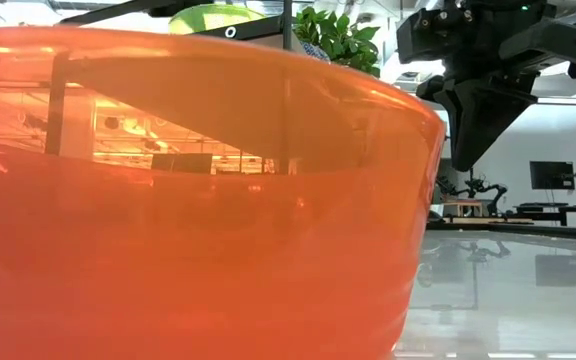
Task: Place and stack bowls onto a shelf
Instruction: Stack the purple bowl on top of the green bowl on the shelf
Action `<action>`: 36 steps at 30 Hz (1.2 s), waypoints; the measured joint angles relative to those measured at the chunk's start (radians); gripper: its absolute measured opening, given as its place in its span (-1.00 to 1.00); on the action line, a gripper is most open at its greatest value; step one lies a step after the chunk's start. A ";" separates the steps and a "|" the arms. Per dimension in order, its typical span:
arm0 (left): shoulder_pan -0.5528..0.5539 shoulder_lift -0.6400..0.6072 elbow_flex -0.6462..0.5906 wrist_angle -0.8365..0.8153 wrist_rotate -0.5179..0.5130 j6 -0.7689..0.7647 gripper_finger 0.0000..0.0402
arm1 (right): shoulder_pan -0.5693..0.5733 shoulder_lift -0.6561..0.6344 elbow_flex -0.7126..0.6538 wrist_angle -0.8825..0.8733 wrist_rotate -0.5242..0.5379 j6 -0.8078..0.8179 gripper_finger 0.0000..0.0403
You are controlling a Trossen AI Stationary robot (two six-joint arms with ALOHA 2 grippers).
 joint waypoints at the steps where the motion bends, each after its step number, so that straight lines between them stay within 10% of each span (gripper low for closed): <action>1: -0.009 0.000 0.039 -0.041 0.005 -0.001 -0.10 | 0.000 0.000 0.000 0.004 0.000 -0.001 -0.81; 11: -0.350 0.000 0.227 -0.174 -0.013 -0.291 -0.10 | -0.002 0.000 0.000 0.007 0.000 0.005 -0.81; 20: -0.659 0.094 0.222 -0.323 -0.283 -0.820 -0.10 | -0.002 0.000 0.000 0.046 0.000 0.008 -0.81; 36: -0.708 0.273 0.221 -0.229 -0.337 -0.918 -0.10 | 0.057 0.000 0.000 0.075 -0.129 0.091 -0.81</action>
